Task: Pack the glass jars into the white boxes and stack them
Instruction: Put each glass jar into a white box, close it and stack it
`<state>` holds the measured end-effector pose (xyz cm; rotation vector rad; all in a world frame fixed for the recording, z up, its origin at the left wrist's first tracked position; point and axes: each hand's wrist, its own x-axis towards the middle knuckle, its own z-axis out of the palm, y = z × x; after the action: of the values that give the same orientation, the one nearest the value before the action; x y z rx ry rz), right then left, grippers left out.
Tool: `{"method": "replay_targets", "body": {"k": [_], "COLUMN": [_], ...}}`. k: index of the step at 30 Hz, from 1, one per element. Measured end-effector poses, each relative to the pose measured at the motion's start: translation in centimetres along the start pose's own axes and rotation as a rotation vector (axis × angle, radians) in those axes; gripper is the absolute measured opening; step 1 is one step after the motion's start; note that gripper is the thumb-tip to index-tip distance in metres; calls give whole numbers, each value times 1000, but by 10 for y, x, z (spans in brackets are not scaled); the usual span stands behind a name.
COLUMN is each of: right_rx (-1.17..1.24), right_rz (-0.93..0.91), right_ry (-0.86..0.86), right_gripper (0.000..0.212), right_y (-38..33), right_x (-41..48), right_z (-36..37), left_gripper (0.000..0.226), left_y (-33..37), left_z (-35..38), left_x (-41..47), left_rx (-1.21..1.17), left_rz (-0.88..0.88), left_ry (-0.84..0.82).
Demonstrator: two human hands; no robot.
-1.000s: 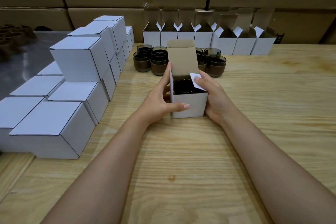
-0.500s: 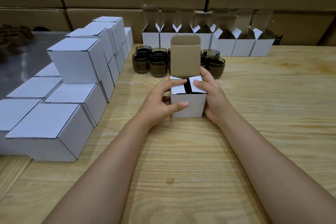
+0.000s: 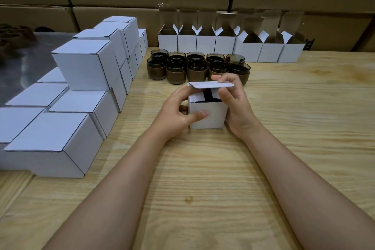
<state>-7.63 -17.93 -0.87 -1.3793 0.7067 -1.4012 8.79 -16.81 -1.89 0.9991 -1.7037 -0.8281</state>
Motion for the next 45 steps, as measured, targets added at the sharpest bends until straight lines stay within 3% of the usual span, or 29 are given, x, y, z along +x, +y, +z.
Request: {"method": "replay_targets", "body": {"k": [2,7,14,28,35,41,45], "right_rx": [-20,-47,-67,-181,-170,-296,-104], "right_rz": [0,-33,-47,-23,1,-18,76], "right_ry": [30,35,23,-54,-41,-19,-38], "right_gripper": [74,35,17,26,4,13,23], "right_y": [-1,2,1,-2,2,3,4], "right_x": [0,0,-1,-4,-2,0,-2], "right_z": [4,0,-4,-9,-12,-10,-13], "left_gripper": [52,57,62,70,53,37,9], "left_y": [1,2,-2,-3,3,1,6], "left_z": [0,1,1,-1,1,2,5], "left_x": [0,-2,-3,-2,-4,-5,-8], "left_rx": [-11,-73,-124,-169,30,455,297], "left_rz": [7,3,-49,-30,59,340,183], "left_ry": [-1,0,40,23,52,170,216]}}
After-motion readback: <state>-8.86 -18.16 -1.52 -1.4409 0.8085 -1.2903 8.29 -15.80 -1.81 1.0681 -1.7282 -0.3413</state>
